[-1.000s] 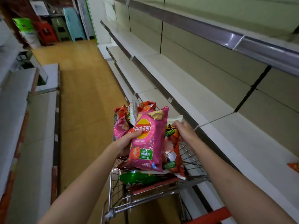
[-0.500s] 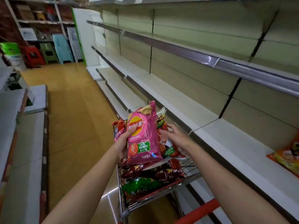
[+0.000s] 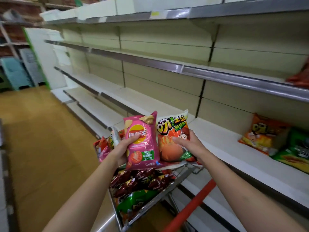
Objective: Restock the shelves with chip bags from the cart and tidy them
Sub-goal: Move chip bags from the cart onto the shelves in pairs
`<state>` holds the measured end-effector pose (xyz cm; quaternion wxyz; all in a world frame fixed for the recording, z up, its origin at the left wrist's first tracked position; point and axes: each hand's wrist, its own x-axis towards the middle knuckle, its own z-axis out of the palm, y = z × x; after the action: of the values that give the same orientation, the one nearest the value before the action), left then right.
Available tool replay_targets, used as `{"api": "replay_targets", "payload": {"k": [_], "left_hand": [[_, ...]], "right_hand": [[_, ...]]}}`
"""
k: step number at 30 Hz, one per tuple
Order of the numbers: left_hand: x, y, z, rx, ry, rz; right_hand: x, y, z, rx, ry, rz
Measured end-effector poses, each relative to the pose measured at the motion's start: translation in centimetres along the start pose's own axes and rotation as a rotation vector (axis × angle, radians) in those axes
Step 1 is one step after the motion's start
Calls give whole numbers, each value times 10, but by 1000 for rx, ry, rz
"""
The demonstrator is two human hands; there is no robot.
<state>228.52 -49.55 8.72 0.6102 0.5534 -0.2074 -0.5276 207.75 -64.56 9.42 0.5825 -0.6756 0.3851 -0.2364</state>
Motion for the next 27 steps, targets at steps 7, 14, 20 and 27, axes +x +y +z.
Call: {"api": "replay_targets", "payload": {"k": [7, 14, 20, 27], "left_hand": [[26, -10, 42, 102, -39, 13], [28, -7, 90, 183, -137, 30], [15, -11, 146, 206, -192, 41], [-12, -33, 206, 241, -261, 38]], "right_hand": [[-27, 11, -49, 28, 158, 36], [-47, 12, -86, 27, 234, 12], [-92, 8, -129, 36, 321, -8], [-158, 15, -178, 67, 412, -7]]}}
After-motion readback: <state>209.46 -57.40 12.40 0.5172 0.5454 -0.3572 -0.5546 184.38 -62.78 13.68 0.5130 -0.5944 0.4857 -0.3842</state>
